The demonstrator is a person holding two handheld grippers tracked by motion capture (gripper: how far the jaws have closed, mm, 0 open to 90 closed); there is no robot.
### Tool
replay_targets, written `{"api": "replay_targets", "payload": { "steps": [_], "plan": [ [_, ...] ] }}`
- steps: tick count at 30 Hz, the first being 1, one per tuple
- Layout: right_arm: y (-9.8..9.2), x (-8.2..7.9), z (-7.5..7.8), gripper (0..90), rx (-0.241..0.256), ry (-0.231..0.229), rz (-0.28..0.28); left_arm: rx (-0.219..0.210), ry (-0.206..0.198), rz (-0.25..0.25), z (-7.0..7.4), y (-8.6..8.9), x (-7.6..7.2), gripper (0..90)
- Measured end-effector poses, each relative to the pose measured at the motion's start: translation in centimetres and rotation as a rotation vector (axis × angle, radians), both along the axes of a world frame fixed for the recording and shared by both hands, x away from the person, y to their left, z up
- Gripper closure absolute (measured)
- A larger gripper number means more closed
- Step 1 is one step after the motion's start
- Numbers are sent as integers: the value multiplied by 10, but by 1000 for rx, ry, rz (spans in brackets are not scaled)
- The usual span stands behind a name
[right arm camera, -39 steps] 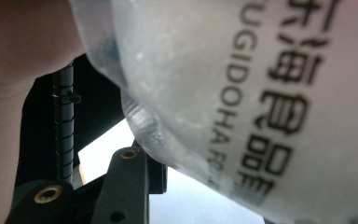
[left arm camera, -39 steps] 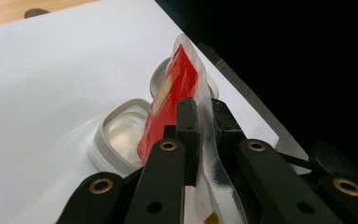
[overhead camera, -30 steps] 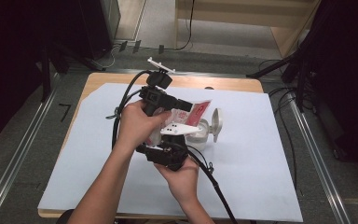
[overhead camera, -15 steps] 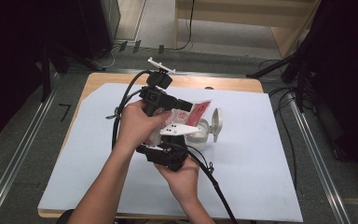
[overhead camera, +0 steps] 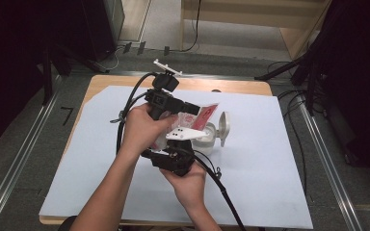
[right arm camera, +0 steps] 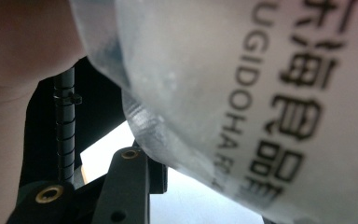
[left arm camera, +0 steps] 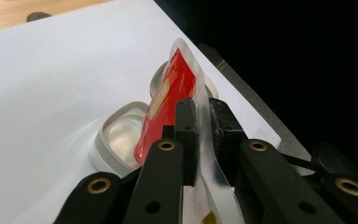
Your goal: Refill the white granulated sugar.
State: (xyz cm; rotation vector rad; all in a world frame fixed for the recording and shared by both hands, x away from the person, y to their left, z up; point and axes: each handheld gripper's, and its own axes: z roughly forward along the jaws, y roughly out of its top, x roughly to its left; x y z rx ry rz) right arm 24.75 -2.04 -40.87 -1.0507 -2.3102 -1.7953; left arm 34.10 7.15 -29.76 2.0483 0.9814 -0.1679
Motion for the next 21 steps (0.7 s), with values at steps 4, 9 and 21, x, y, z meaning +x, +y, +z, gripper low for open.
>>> {"api": "replay_targets", "payload": {
  "steps": [4,9,21],
  "plan": [
    [0,0,0,651,-2,1,-4,-11,0,0,0,0,0,840],
    [-1,-1,1,651,-3,-1,-5,-20,1,1,0,-2,0,839],
    [-5,4,3,651,8,6,-15,0,9,-13,2,-7,7,839]
  ]
}}
